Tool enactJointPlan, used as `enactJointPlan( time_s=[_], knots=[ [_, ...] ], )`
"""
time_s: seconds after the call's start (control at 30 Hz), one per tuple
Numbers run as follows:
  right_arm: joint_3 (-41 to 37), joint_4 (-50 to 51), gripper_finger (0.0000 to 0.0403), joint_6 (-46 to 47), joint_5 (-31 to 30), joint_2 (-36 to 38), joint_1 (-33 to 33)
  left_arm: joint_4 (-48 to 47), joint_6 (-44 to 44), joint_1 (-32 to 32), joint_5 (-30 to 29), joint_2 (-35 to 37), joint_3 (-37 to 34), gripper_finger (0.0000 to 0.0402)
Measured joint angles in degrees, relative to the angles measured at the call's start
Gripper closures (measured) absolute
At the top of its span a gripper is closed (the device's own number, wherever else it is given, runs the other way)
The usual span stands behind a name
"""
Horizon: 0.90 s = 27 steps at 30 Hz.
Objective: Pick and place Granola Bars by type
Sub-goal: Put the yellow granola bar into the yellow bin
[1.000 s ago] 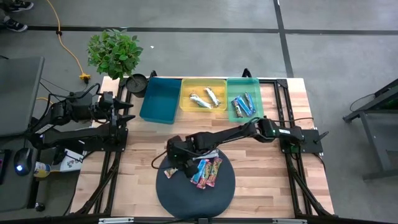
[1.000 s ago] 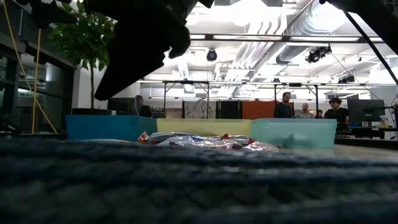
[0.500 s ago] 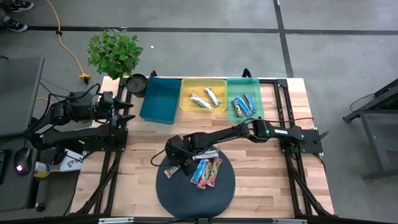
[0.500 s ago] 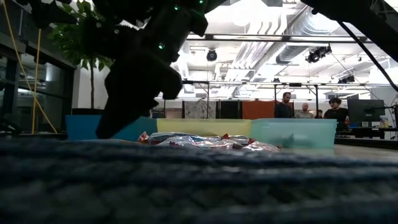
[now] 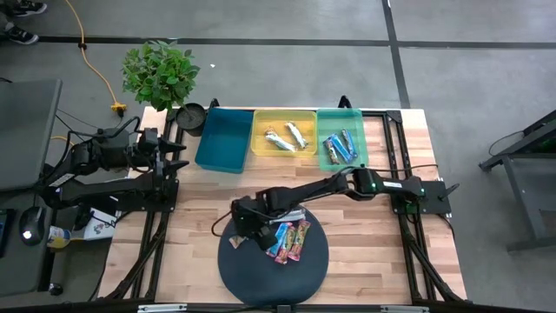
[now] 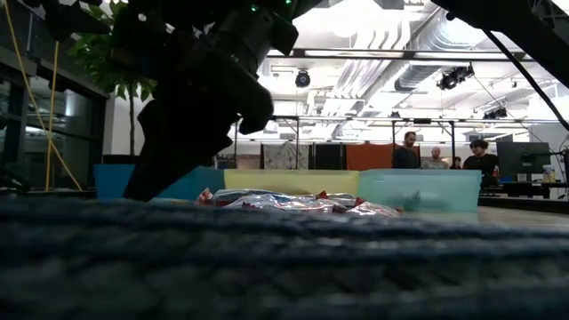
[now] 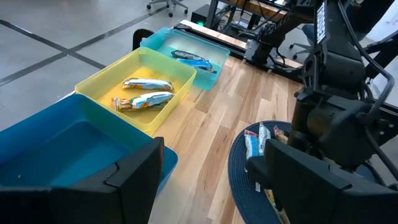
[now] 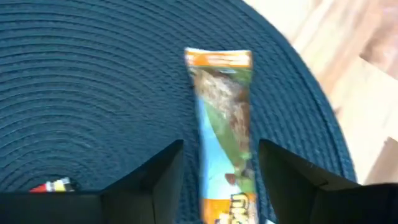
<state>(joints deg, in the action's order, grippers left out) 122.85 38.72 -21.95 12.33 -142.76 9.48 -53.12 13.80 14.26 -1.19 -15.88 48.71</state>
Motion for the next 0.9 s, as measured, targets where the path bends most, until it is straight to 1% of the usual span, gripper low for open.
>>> enactJointPlan(
  time_s=[0.17,0.3,0.63,0.9],
  knots=[
    [0.0,0.2,0.0212,0.3,-0.2,0.0,0.1,-0.6,0.0,0.0,0.0,0.0,0.0,0.0129],
    [0.0,0.5,0.0212,0.3,-2.6,0.0,0.0,-1.2,0.0,0.0,0.0,0.0,0.0,0.0129],
    [0.1,0.9,0.0212,1.1,-1.7,-1.3,0.2,-1.1,0.0,0.0,0.2,0.0,0.0,0.0129],
    [0.1,0.4,0.0212,5.2,-1.8,-1.7,0.2,-1.1,0.0,0.0,0.2,0.0,0.0,0.0129]
  ],
)
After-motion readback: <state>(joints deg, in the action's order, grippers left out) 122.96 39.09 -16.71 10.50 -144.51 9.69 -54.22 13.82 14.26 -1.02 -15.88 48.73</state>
